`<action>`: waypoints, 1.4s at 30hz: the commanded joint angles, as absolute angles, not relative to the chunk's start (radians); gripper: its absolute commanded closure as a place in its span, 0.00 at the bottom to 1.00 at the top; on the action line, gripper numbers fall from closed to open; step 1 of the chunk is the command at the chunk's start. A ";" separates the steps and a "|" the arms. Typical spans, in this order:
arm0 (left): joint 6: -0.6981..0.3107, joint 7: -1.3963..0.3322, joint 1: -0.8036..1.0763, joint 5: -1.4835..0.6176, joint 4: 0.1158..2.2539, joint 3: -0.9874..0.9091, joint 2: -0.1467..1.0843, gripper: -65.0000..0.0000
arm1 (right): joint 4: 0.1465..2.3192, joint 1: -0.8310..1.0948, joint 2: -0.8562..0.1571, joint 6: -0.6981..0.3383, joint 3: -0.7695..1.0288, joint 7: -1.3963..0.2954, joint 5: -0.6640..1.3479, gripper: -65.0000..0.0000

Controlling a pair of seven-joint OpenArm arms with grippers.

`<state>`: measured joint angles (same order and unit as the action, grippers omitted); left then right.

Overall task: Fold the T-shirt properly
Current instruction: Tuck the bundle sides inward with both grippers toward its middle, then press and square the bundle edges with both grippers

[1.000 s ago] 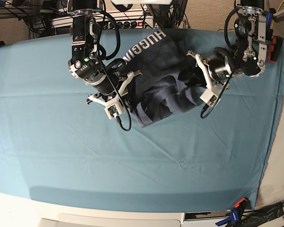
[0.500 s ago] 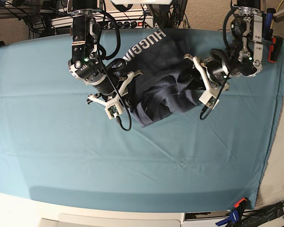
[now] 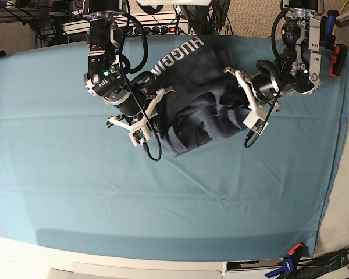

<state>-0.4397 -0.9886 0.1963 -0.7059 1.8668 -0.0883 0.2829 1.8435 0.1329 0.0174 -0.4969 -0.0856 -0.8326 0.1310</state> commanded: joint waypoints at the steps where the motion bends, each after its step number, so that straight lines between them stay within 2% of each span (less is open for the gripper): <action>1: -0.445 -0.955 0.185 -0.709 1.882 -0.094 0.288 1.00 | 1.857 0.119 0.020 -0.496 -0.086 -0.797 0.143 1.00; 18: -0.400 -0.863 0.111 -0.553 1.881 -0.093 0.282 1.00 | 1.857 0.118 0.019 -0.494 -0.086 -0.786 0.160 1.00; 26: -0.401 -0.867 0.117 -0.553 1.881 -0.093 0.282 1.00 | 1.856 0.115 0.019 -0.342 -0.085 -0.747 0.067 1.00; 33: -0.401 -0.867 0.117 -0.553 1.881 -0.093 0.282 1.00 | 1.856 0.116 0.019 -0.344 -0.086 -0.747 0.088 1.00; 36: -0.402 -0.867 0.117 -0.553 1.881 -0.093 0.282 1.00 | 1.856 0.116 0.019 -0.381 -0.086 -0.749 0.097 0.99; 38: -0.402 -0.867 0.117 -0.554 1.881 -0.093 0.282 1.00 | 1.856 0.116 0.020 -0.414 -0.086 -0.751 0.097 0.84; 40: -0.402 -0.866 0.117 -0.554 1.881 -0.093 0.282 0.82 | 1.856 0.115 0.020 -0.427 -0.086 -0.749 0.098 0.63; 41: -0.402 -0.866 0.117 -0.554 1.881 -0.093 0.282 0.76 | 1.856 0.115 0.019 -0.427 -0.086 -0.748 0.108 0.56; 42: -0.402 -0.866 0.116 -0.553 1.881 -0.093 0.282 0.72 | 1.856 0.113 0.019 -0.427 -0.086 -0.748 0.116 0.53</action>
